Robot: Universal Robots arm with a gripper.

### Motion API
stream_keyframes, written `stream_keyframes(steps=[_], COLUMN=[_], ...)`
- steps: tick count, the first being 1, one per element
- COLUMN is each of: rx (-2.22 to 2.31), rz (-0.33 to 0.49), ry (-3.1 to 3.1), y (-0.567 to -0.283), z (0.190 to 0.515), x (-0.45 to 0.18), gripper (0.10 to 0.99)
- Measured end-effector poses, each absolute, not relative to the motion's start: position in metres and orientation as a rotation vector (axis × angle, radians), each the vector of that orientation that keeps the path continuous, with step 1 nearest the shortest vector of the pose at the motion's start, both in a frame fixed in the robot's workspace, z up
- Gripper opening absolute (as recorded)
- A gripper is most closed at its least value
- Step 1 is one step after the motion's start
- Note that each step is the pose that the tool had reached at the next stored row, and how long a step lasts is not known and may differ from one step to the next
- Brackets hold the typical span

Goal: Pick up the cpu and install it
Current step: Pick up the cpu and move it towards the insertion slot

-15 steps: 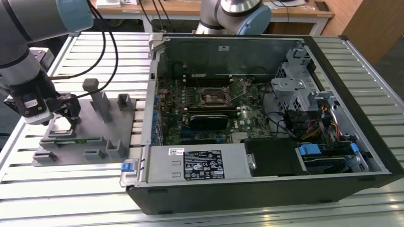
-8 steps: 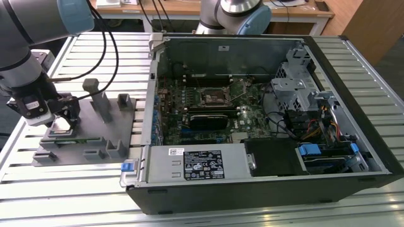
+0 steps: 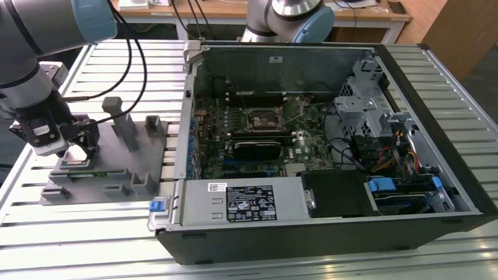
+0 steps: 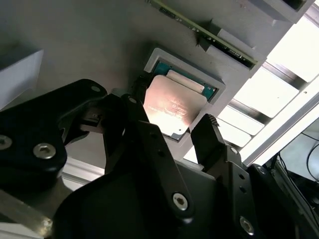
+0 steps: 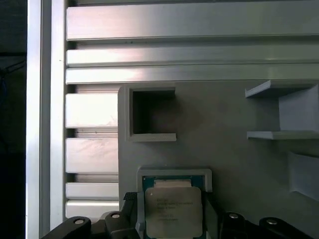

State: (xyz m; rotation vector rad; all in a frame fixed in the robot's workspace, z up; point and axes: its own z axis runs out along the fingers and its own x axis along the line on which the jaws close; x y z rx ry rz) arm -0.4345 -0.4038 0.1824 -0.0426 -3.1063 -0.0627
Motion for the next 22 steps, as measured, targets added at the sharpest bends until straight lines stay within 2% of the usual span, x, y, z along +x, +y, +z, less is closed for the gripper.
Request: stream_keyframes(steps=[17,19,20,22], rx=[-0.028,-0.028,-0.028,-0.028], rz=[-0.064,-0.065,-0.066,-0.067], ry=[-3.121,-3.121,-3.121,-3.121], y=[-0.4088,-0.4088,-0.4088,-0.4088], z=[0.1821,0.1824,0.1832,0.1850], x=[-0.4345,-0.4345,-0.4345,-0.4344], gripper=[0.635,0.624,0.561,0.541])
